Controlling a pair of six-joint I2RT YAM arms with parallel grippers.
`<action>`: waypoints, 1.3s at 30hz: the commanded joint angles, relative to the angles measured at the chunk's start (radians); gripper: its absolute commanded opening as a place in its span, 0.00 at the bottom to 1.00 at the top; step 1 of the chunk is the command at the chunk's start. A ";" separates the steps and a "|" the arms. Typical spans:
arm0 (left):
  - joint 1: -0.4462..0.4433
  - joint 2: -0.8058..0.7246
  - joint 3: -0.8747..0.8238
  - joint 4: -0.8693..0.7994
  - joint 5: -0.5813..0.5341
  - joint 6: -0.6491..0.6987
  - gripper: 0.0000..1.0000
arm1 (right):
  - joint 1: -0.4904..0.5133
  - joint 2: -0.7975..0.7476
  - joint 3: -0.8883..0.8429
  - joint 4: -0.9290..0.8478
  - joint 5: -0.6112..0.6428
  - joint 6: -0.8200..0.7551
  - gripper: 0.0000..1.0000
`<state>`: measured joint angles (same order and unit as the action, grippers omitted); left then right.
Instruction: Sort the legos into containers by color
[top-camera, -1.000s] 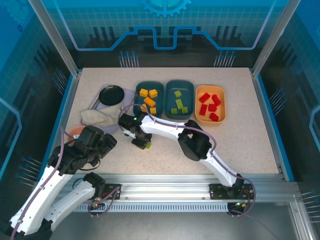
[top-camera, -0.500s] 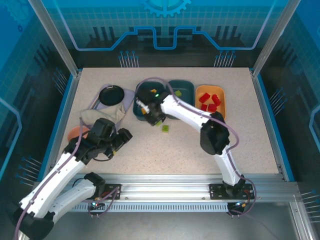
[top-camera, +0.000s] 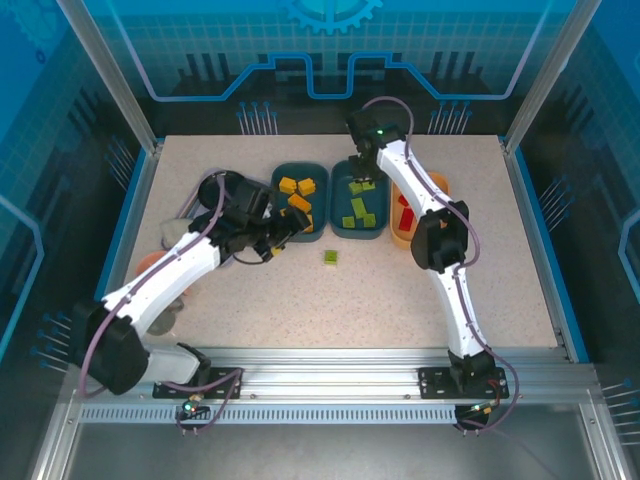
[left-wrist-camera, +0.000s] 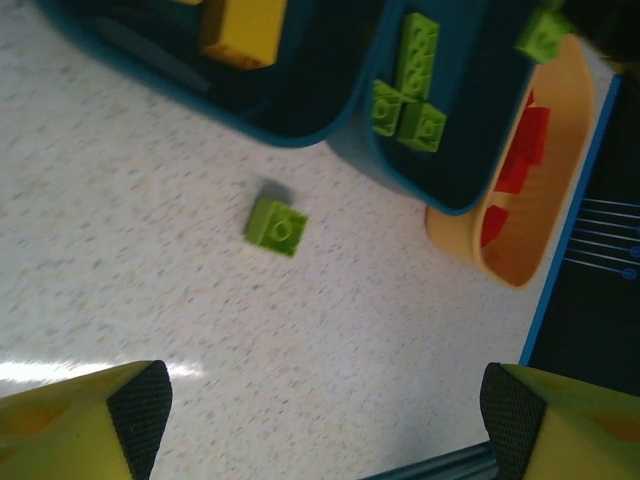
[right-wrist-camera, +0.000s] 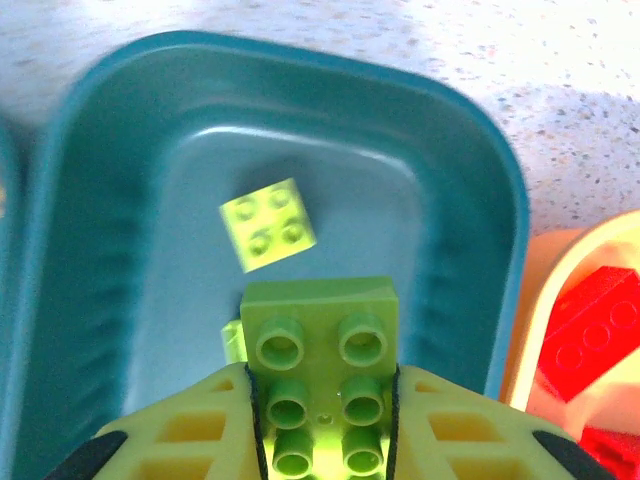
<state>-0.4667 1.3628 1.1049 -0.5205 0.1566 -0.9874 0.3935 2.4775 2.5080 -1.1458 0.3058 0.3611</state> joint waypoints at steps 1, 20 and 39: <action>-0.010 0.074 0.078 0.040 0.033 0.044 0.84 | -0.027 0.091 0.100 -0.089 0.032 0.062 0.30; -0.011 0.101 0.117 -0.003 0.010 0.062 0.83 | -0.013 0.040 0.093 0.011 -0.053 0.066 0.60; 0.034 -0.522 -0.246 -0.387 -0.186 0.008 0.85 | 0.346 -0.547 -0.922 0.299 -0.141 0.004 0.75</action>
<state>-0.4458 0.9031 0.9108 -0.8070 0.0139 -0.9512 0.7185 1.9564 1.6501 -0.8478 0.1791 0.2783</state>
